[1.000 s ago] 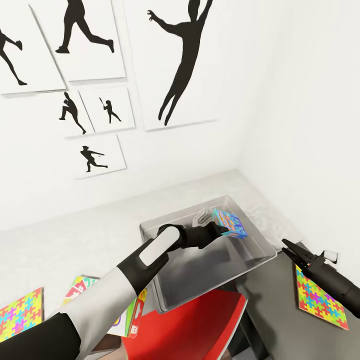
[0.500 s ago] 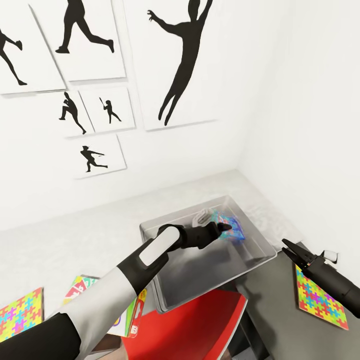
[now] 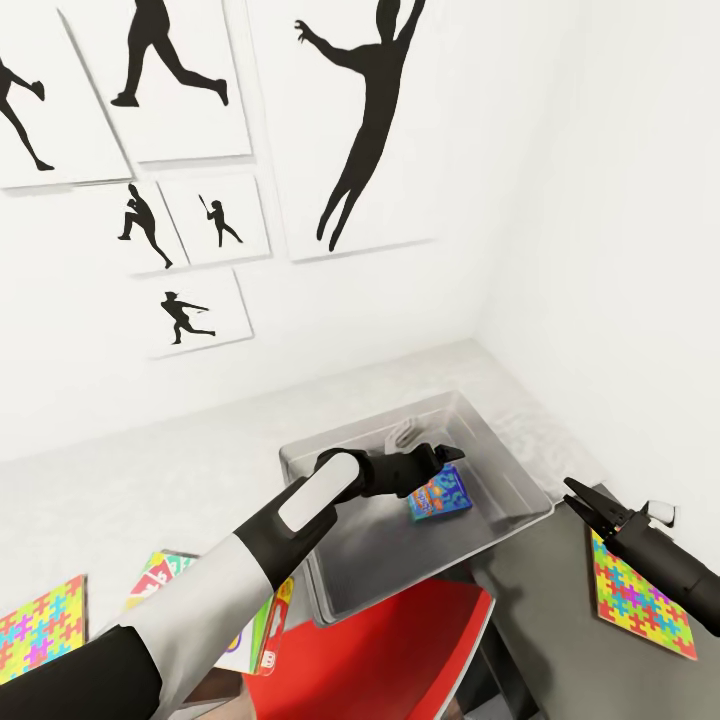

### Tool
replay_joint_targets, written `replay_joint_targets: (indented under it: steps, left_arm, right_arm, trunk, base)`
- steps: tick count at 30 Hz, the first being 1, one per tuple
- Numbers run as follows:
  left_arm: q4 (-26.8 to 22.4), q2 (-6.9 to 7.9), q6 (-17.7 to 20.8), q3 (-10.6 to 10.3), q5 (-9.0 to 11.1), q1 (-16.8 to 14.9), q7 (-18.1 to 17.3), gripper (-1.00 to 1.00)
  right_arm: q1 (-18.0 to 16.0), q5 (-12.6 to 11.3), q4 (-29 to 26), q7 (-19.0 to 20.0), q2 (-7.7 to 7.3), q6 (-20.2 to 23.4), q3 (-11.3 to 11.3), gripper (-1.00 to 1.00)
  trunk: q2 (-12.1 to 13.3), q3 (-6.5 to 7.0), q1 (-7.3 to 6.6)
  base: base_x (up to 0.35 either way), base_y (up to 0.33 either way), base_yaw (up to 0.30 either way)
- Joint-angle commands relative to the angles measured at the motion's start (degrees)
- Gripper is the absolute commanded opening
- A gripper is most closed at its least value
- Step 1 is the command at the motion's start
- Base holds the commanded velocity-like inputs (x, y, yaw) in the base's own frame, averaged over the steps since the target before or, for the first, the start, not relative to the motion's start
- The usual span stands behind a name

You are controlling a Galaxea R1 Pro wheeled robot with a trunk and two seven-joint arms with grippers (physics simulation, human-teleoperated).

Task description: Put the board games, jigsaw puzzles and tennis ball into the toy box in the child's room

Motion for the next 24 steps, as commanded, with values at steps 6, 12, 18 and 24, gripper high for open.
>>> replay_joint_targets:
  steps: [6,12,18,24]
  left_arm:
    - [-0.1,0.0,0.1,-0.1,0.6,0.0,0.5,1.0]
    - [-4.3,0.0,0.6,-0.1,0.7,0.0,0.5,1.0]
    - [-12.3,0.0,4.5,0.5,0.7,0.0,0.5,1.0]
    - [-18.1,0.0,17.0,11.0,0.6,0.0,0.4,1.0]
  right_arm:
    - [-0.1,0.1,0.0,0.3,0.0,0.2,-0.1,1.0]
    - [-0.1,0.1,0.0,0.3,-0.07,0.2,-0.1,1.0]
    - [-0.1,0.1,0.0,1.2,-0.09,0.2,-1.3,1.0]
    - [-0.1,0.1,0.0,1.9,-0.09,0.3,-2.3,1.0]
  trunk:
    - [-0.1,-0.1,0.03]
    - [-0.1,-0.1,0.03]
    - [-0.1,-0.1,0.03]
    - [-0.1,-0.1,0.03]
  base:
    - [0.0,0.0,0.0]
    - [0.0,0.0,0.0]
    - [0.0,0.0,0.0]
    - [0.0,0.0,0.0]
